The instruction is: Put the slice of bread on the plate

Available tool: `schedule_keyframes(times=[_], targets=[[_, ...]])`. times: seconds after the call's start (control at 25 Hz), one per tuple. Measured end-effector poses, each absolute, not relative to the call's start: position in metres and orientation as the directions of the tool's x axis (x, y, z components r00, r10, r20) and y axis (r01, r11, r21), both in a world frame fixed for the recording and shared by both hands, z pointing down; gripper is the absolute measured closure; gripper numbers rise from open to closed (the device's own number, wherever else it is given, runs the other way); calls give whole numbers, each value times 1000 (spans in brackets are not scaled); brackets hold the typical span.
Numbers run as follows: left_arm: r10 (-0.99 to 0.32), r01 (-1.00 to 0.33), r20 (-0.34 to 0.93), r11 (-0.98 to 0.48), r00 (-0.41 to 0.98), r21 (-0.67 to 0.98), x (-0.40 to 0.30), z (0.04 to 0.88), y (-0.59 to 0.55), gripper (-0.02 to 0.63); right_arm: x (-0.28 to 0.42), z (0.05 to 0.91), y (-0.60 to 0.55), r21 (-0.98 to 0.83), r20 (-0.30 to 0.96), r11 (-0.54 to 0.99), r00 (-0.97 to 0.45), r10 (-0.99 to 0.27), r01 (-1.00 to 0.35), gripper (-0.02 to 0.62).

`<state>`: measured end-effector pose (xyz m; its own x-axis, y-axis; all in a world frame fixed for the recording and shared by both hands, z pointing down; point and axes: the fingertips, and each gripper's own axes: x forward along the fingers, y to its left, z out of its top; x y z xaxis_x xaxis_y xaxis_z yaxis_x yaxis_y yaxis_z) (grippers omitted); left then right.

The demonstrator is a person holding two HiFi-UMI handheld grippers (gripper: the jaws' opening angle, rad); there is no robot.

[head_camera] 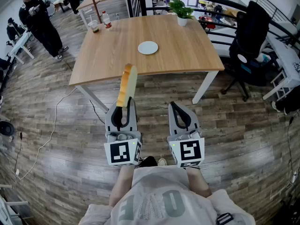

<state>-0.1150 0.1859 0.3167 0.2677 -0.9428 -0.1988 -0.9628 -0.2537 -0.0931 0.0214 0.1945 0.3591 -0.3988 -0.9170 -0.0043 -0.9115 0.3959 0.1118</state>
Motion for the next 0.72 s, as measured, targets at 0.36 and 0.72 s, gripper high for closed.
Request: schedule_keyframes(times=[0.36, 0.72], targets=[[-948, -965, -187, -243, 258, -99, -116, 319, 197, 515, 20, 362, 202, 110, 14, 406, -407, -913, -907, 578], [-955, -964, -151, -241, 256, -113, -116, 331, 203, 515, 6, 385, 200, 148, 65, 442, -437, -897, -885, 578]])
